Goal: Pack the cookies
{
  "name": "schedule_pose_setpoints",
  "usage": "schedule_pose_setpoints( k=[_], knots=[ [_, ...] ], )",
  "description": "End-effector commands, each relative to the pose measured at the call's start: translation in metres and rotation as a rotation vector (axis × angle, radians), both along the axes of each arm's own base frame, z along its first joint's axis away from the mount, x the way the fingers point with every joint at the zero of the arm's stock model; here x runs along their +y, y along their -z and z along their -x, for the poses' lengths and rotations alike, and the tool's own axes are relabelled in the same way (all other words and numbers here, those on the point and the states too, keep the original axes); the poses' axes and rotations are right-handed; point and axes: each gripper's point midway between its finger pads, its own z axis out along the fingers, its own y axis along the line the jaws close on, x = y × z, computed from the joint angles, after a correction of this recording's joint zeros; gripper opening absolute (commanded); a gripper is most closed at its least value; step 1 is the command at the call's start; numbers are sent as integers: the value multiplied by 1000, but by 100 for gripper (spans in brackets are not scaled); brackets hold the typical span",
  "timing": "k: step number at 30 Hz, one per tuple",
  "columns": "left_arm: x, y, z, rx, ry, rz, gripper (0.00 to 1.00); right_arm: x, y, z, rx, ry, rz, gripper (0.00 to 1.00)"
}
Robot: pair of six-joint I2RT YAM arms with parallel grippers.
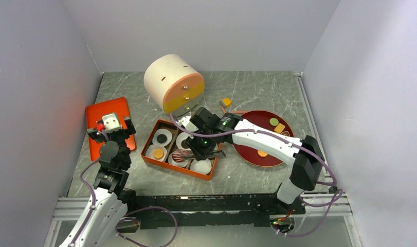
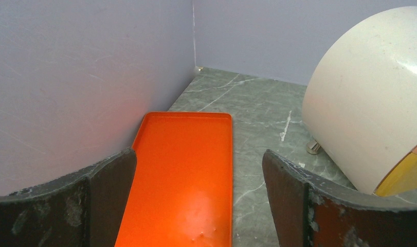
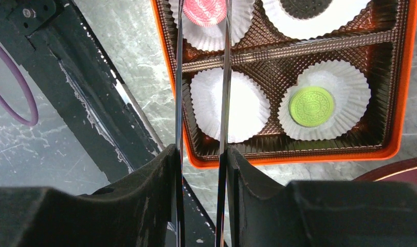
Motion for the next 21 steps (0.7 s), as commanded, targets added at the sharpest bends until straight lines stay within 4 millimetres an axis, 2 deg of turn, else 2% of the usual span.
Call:
schedule_pose_setpoints(
  k=[1,9,17,21],
  knots=[
    [6,-25,3,-67,-29,18,97,9,-10,1,-46,-23,-39,39],
    [2,-26,1,-73,-6,20,97,9,4,0,-62,-15,24,43],
    [4,-28,3,-82,-10,23,97,10,7,-6,-84,12,36,46],
    [5,-29,3,-84,-14,20,97,12,6,-6,-80,10,27,51]
  ],
)
